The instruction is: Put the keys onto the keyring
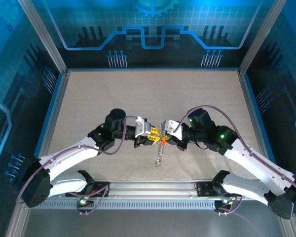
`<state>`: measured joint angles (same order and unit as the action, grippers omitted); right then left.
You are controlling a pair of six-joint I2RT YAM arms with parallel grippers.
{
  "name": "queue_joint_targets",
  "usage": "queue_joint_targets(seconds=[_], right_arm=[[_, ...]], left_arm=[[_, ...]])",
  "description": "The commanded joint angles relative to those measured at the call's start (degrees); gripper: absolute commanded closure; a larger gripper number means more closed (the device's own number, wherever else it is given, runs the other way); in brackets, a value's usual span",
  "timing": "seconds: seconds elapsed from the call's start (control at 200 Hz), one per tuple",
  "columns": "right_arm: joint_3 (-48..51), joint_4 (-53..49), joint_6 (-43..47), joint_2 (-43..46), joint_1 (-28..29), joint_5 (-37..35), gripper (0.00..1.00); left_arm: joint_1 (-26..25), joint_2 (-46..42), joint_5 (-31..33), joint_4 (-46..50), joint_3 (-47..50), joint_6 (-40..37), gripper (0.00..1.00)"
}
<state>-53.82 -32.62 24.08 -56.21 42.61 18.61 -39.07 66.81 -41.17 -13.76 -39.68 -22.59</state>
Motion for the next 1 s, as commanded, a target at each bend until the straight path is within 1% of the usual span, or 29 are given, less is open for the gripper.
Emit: queue_joint_targets(seconds=[0.0, 0.21, 0.265, 0.325, 0.43, 0.525, 0.61, 0.675, 0.775, 0.805, 0.86, 0.89, 0.94, 0.995], right_arm=[[-2.6, -0.2, 0.8, -0.4, 1.1, -0.4, 1.0], [-3.4, -0.9, 1.4, -1.8, 1.9, -0.8, 1.0], [-3.3, -0.6, 1.5, -2.0, 2.2, -0.9, 1.0], [-3.2, -0.1, 1.4, -1.9, 2.3, -0.9, 1.0], [-3.1, 0.8, 1.4, -1.9, 2.2, -0.4, 1.0], [-3.1, 1.3, 1.4, -2.0, 2.2, 0.0, 1.0], [-3.3, 0.9, 1.8, -2.1, 2.3, 0.5, 1.0], [-3.3, 0.7, 1.8, -2.0, 2.3, 0.8, 1.0], [-3.2, 0.7, 1.9, -1.6, 2.3, 0.9, 1.0], [-3.1, 0.8, 1.9, -1.5, 2.3, 0.9, 1.0], [-2.9, 1.0, 1.9, -1.3, 2.3, 0.7, 1.0], [-2.8, 1.0, 1.8, -1.2, 2.3, 0.6, 1.0], [-2.5, 1.1, 1.8, -0.9, 2.3, 0.3, 1.0], [-2.0, 1.1, 2.1, -0.3, 2.1, 0.4, 0.89]], left_arm=[[-0.5, 0.4, -0.5, 4.5, -2.8, -3.5, 0.78], [-0.8, -0.4, -1.0, 4.9, -3.0, -4.0, 0.82], [-0.8, -0.6, -1.4, 5.1, -3.2, -4.2, 0.89], [-0.8, -0.6, -1.9, 5.9, -3.4, -4.9, 0.95], [-0.8, -0.1, -1.9, 7.6, -3.8, -6.1, 0.98], [-0.8, 0.5, -1.9, 8.4, -4.0, -6.5, 0.99], [-0.8, 0.5, -2.0, 8.1, -4.2, -5.9, 0.94], [-0.9, 0.7, -2.3, 8.2, -4.4, -5.9, 0.94], [-0.9, 0.9, -3.1, 8.6, -4.8, -5.9, 0.96], [-0.9, 0.9, -3.3, 8.7, -5.0, -5.9, 1.0], [-0.9, 0.7, -4.3, 9.0, -5.2, -6.6, 1.0], [-1.0, 0.4, -4.6, 7.7, -4.7, -6.8, 1.0], [-1.0, -0.7, -4.3, 3.3, -3.1, -4.8, 1.0], [-0.9, -1.9, -3.0, -1.6, -1.2, -2.3, 1.0]])
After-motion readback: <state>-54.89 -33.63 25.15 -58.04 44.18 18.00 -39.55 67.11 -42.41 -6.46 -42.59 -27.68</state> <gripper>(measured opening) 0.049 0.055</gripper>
